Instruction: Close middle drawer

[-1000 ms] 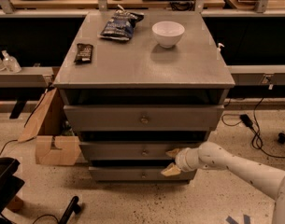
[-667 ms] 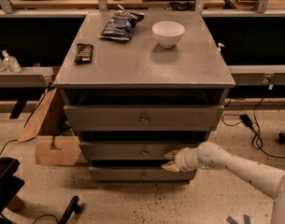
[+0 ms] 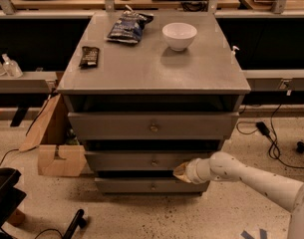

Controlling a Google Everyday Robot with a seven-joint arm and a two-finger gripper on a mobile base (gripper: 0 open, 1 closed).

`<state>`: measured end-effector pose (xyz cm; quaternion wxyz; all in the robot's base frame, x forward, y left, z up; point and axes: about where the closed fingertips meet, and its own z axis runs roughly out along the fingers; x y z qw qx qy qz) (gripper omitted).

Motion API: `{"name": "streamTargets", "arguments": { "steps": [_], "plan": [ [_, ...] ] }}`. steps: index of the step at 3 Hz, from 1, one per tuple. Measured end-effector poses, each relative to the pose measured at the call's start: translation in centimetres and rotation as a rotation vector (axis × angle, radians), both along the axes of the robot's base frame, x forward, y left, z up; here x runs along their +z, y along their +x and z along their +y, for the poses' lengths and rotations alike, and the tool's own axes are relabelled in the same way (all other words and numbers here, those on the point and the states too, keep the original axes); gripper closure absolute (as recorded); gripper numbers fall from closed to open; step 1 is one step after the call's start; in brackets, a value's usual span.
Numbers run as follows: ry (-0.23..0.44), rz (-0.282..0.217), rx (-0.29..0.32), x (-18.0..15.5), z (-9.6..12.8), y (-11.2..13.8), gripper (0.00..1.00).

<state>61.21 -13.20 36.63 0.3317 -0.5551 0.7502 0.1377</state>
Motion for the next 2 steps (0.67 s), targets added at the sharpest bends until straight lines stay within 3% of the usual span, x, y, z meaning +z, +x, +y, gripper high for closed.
{"name": "streamTargets", "arguments": {
  "steps": [1, 2],
  "plan": [
    [0.000, 0.000, 0.000, 0.0, 0.0, 0.0, 1.00],
    [-0.043, 0.023, 0.014, 0.1, 0.0, -1.1, 1.00]
  ]
}}
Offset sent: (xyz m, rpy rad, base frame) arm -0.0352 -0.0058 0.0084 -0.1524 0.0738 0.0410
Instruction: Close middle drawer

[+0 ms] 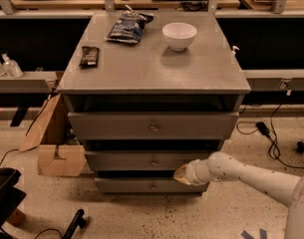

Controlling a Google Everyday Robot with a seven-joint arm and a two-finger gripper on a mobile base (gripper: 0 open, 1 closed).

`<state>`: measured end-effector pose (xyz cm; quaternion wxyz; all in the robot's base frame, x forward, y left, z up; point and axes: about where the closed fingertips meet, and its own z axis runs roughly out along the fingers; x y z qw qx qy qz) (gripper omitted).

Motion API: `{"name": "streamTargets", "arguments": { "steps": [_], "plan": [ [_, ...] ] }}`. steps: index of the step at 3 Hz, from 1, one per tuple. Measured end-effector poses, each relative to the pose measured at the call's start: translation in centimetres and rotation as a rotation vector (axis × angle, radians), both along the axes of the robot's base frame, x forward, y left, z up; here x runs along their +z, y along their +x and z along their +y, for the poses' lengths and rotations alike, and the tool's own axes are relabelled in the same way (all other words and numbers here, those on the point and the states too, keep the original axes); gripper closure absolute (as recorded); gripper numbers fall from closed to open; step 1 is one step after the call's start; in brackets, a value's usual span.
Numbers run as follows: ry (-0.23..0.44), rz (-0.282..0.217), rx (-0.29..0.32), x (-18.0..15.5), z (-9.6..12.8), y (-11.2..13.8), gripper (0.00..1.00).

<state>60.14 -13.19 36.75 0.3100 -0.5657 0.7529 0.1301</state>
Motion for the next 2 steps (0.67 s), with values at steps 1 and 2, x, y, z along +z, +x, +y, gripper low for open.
{"name": "streamTargets", "arguments": {
  "steps": [1, 2],
  "plan": [
    [-0.146, 0.084, 0.018, 1.9, -2.0, -4.2, 1.00],
    [-0.245, 0.130, -0.008, 6.5, -4.9, -8.8, 1.00]
  ]
}}
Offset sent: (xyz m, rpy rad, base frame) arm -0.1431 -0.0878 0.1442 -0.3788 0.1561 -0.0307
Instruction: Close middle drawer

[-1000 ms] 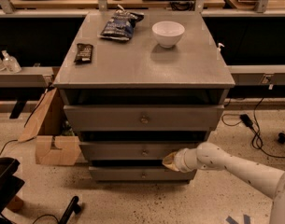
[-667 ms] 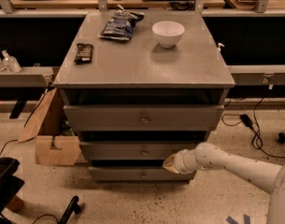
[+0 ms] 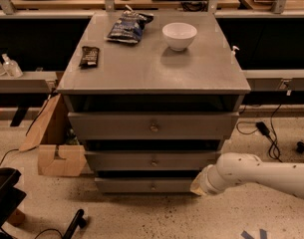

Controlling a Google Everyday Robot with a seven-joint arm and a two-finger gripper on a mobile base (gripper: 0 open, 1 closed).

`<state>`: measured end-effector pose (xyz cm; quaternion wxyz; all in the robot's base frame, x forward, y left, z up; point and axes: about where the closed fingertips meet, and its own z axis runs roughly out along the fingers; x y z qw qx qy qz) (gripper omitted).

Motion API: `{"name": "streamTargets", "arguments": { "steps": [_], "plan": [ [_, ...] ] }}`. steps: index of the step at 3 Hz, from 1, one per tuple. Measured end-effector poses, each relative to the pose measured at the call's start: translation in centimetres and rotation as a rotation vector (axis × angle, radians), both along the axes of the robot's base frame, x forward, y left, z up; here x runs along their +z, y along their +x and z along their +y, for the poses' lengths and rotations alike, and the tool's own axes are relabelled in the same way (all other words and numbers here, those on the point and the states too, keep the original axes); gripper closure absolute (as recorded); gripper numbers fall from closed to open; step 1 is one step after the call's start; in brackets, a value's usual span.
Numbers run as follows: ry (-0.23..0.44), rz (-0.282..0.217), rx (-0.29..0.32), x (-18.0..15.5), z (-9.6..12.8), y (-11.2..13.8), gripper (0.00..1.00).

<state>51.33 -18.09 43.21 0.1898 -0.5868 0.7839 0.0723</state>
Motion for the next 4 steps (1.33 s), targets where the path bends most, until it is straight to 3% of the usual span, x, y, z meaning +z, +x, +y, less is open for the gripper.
{"name": "streamTargets", "arguments": {
  "steps": [1, 2, 3, 4],
  "plan": [
    [-0.036, -0.040, -0.037, 5.6, -2.4, -4.2, 1.00],
    [-0.073, -0.148, -0.114, 12.7, -6.2, -7.1, 1.00],
    [-0.112, -0.276, -0.183, 18.8, -8.4, -7.6, 0.82],
    [-0.121, -0.295, -0.185, 19.8, -8.5, -7.5, 0.59]
  ]
}}
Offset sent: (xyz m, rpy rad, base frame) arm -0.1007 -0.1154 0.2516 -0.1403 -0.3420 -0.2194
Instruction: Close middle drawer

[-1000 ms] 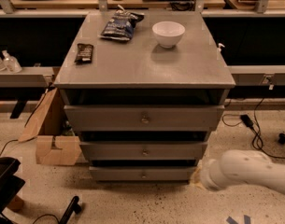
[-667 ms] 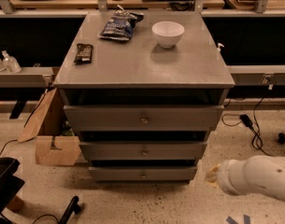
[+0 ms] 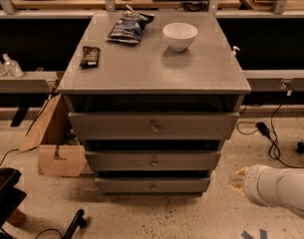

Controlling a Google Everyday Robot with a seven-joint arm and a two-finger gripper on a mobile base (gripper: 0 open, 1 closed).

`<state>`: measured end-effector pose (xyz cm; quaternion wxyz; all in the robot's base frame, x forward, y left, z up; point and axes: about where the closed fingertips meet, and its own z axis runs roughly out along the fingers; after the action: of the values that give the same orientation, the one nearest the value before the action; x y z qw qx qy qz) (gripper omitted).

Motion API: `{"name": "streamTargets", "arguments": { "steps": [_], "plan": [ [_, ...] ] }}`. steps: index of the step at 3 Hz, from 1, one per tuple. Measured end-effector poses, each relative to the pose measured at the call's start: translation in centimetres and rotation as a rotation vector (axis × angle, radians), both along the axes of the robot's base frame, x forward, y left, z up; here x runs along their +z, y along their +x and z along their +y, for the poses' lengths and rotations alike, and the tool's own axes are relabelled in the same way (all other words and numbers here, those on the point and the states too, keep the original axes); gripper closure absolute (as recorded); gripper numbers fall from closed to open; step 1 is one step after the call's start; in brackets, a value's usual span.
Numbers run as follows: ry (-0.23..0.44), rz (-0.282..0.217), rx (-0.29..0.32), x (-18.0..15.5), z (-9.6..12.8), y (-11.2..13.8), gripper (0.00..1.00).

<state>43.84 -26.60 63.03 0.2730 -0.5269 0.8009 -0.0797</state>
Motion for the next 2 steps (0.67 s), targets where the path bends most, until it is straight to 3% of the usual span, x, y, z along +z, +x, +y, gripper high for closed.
{"name": "streamTargets", "arguments": {
  "steps": [2],
  "plan": [
    [0.000, 0.002, 0.005, -0.07, 0.20, 0.03, 0.12]
  ]
}}
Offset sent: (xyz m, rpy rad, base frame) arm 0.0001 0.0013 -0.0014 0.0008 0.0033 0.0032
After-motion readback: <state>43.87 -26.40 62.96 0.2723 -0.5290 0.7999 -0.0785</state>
